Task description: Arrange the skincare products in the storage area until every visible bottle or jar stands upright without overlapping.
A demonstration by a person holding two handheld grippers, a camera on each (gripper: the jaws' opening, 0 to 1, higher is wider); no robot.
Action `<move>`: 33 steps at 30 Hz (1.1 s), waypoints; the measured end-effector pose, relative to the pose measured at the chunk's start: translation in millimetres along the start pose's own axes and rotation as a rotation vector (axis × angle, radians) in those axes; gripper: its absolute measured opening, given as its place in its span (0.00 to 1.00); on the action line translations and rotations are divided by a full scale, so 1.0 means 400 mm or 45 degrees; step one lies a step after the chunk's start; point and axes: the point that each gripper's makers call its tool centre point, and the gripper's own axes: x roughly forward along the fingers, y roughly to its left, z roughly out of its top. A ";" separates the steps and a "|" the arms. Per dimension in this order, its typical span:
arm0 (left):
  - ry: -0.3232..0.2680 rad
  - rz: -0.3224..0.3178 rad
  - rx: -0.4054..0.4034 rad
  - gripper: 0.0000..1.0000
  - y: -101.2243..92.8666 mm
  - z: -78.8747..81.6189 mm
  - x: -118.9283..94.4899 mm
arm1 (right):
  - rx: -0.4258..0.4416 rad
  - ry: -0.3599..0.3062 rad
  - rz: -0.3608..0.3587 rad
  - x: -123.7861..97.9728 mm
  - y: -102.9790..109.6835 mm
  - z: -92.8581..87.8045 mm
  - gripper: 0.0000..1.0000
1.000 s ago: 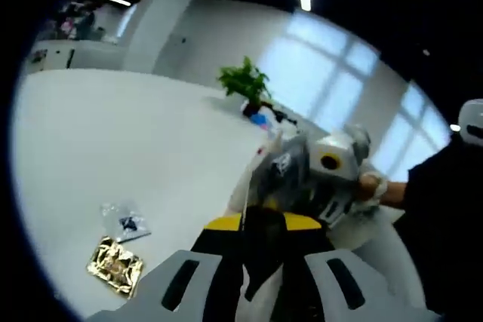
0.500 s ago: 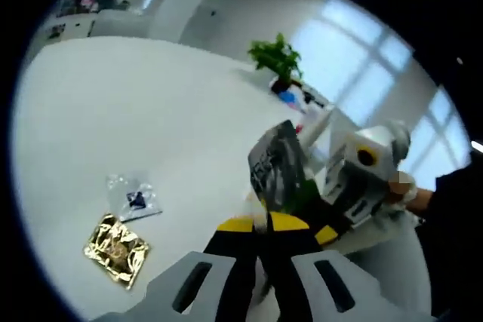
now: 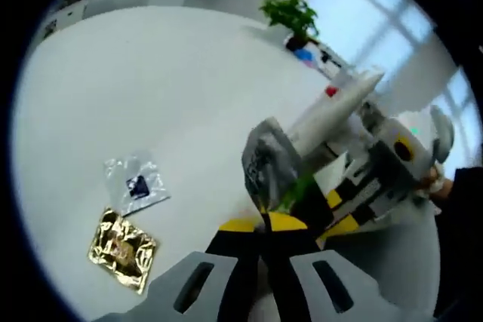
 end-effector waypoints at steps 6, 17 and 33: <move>0.105 0.098 0.033 0.00 0.046 -0.036 0.024 | -0.088 0.058 -0.063 -0.001 -0.011 -0.019 0.14; 0.165 0.126 0.087 0.00 0.047 -0.051 0.070 | -0.253 -0.010 -0.083 0.012 0.002 0.026 0.19; 0.122 0.097 0.081 0.00 0.031 -0.034 0.092 | -0.424 0.082 -0.164 0.049 -0.013 0.009 0.22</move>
